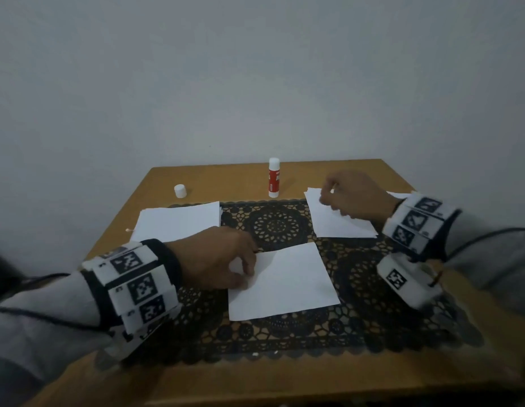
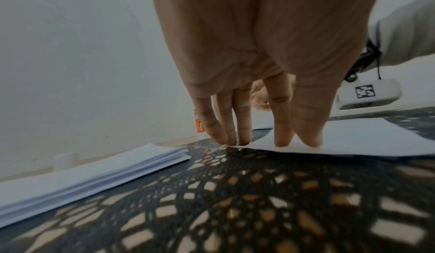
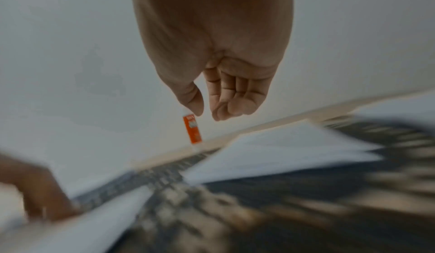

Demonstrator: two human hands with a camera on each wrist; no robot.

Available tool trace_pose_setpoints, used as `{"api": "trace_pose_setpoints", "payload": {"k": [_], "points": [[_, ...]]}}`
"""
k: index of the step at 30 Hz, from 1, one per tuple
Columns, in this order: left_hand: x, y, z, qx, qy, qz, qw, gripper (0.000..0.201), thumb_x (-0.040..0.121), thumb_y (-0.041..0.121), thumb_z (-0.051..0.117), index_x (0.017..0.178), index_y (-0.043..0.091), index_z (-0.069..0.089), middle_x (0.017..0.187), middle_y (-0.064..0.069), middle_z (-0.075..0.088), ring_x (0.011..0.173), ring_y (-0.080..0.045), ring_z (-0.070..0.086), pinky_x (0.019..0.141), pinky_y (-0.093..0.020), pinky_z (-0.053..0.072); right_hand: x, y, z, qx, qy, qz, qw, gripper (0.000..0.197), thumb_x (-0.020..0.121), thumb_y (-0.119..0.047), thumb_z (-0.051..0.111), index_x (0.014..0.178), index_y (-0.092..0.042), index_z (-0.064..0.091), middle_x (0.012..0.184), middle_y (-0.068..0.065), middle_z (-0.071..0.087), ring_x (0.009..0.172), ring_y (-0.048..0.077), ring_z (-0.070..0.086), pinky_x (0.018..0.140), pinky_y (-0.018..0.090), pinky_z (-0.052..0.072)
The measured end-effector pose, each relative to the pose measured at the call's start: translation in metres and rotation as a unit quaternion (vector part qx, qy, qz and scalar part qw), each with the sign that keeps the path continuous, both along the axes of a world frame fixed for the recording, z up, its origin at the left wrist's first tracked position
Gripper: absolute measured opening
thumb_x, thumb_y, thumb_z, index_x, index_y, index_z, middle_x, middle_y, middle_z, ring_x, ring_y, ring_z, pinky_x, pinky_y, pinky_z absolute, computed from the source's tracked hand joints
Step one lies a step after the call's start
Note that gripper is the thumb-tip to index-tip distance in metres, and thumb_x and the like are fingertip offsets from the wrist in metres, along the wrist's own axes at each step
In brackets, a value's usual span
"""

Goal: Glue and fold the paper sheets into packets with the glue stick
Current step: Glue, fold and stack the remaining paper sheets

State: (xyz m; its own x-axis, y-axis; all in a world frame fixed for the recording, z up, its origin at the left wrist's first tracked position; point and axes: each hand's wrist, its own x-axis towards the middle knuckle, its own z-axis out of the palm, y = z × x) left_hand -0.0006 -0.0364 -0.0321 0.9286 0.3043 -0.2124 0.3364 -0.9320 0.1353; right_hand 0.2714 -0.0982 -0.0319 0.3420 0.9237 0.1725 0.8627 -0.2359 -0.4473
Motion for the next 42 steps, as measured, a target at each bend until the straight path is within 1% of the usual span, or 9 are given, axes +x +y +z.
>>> {"api": "trace_pose_setpoints", "payload": {"k": [2, 8, 12, 16, 20, 26, 35, 39, 42], "points": [[0.003, 0.002, 0.000, 0.008, 0.011, -0.003, 1.000, 0.017, 0.085, 0.038, 0.066, 0.099, 0.028, 0.071, 0.127, 0.008, 0.056, 0.112, -0.008, 0.051, 0.096, -0.029, 0.043, -0.013, 0.024, 0.007, 0.007, 0.070, 0.001, 0.998, 0.009, 0.087, -0.018, 0.066, 0.090, -0.010, 0.062, 0.074, 0.003, 0.065, 0.056, 0.013, 0.057, 0.044, 0.019, 0.044], [0.005, -0.002, 0.000, 0.016, 0.029, -0.012, 0.999, 0.022, 0.087, 0.035, 0.064, 0.106, 0.025, 0.071, 0.128, 0.004, 0.056, 0.116, -0.013, 0.049, 0.099, -0.032, 0.043, -0.036, 0.088, 0.004, -0.012, 0.154, -0.023, 0.988, 0.041, 0.082, -0.026, 0.075, 0.113, -0.005, 0.057, 0.088, 0.009, 0.063, 0.064, 0.019, 0.058, 0.053, 0.027, 0.047], [0.004, 0.000, 0.000, -0.001, 0.015, -0.017, 1.000, 0.021, 0.088, 0.032, 0.063, 0.106, 0.023, 0.071, 0.127, 0.003, 0.059, 0.114, -0.014, 0.052, 0.098, -0.031, 0.044, -0.036, 0.105, -0.004, -0.034, 0.163, -0.022, 0.986, 0.027, 0.083, -0.024, 0.074, 0.104, -0.008, 0.065, 0.080, 0.005, 0.062, 0.059, 0.016, 0.055, 0.047, 0.024, 0.044], [0.005, -0.001, 0.000, -0.006, 0.020, -0.014, 1.000, 0.020, 0.090, 0.030, 0.061, 0.105, 0.021, 0.072, 0.127, 0.002, 0.059, 0.114, -0.015, 0.054, 0.098, -0.032, 0.045, -0.036, 0.104, -0.008, -0.024, 0.155, -0.023, 0.987, 0.018, 0.083, -0.024, 0.073, 0.094, -0.014, 0.064, 0.077, 0.003, 0.062, 0.060, 0.015, 0.056, 0.047, 0.025, 0.046], [0.004, -0.009, 0.000, 0.022, 0.029, -0.003, 0.999, 0.020, 0.091, 0.030, 0.059, 0.105, 0.022, 0.072, 0.126, 0.000, 0.058, 0.115, -0.017, 0.053, 0.097, -0.035, 0.046, -0.037, 0.088, 0.001, -0.010, 0.130, -0.016, 0.991, 0.021, 0.080, -0.028, 0.072, 0.090, -0.009, 0.068, 0.088, 0.009, 0.070, 0.076, 0.021, 0.068, 0.075, 0.038, 0.059], [-0.009, -0.046, -0.007, 0.101, 0.088, 0.019, 0.991, 0.042, 0.096, 0.042, 0.045, 0.126, 0.014, 0.056, 0.128, -0.006, 0.047, 0.114, -0.021, 0.043, 0.099, -0.038, 0.044, -0.053, 0.039, 0.025, -0.070, 0.215, 0.068, 0.972, 0.020, 0.089, -0.017, 0.065, 0.097, 0.001, 0.066, 0.082, 0.018, 0.073, 0.065, 0.024, 0.069, 0.060, 0.032, 0.059], [-0.025, -0.074, -0.012, 0.084, 0.085, 0.027, 0.992, 0.064, 0.096, 0.049, 0.039, 0.147, 0.013, 0.026, 0.154, -0.011, 0.022, 0.136, -0.027, 0.027, 0.113, -0.041, 0.031, -0.100, -0.006, 0.025, -0.074, 0.108, 0.183, 0.974, 0.024, 0.090, -0.024, 0.063, 0.093, -0.004, 0.075, 0.052, -0.006, 0.054, 0.038, 0.008, 0.043, 0.040, 0.022, 0.040], [-0.020, -0.075, -0.010, 0.088, 0.099, 0.027, 0.991, 0.066, 0.096, 0.048, 0.040, 0.149, 0.013, 0.023, 0.154, -0.010, 0.021, 0.136, -0.027, 0.026, 0.113, -0.042, 0.032, -0.116, -0.010, 0.012, -0.060, 0.071, 0.209, 0.974, 0.023, 0.092, -0.025, 0.059, 0.093, -0.009, 0.074, 0.075, 0.002, 0.066, 0.045, 0.003, 0.049, 0.044, 0.016, 0.040], [-0.020, -0.073, -0.010, 0.086, 0.097, 0.026, 0.991, 0.066, 0.095, 0.050, 0.040, 0.148, 0.014, 0.024, 0.151, -0.012, 0.026, 0.131, -0.026, 0.036, 0.109, -0.041, 0.036, -0.125, -0.009, 0.004, -0.056, 0.028, 0.211, 0.975, 0.021, 0.092, -0.028, 0.061, 0.092, -0.012, 0.074, 0.088, -0.008, 0.062, 0.065, 0.000, 0.051, 0.053, 0.013, 0.031]]}}
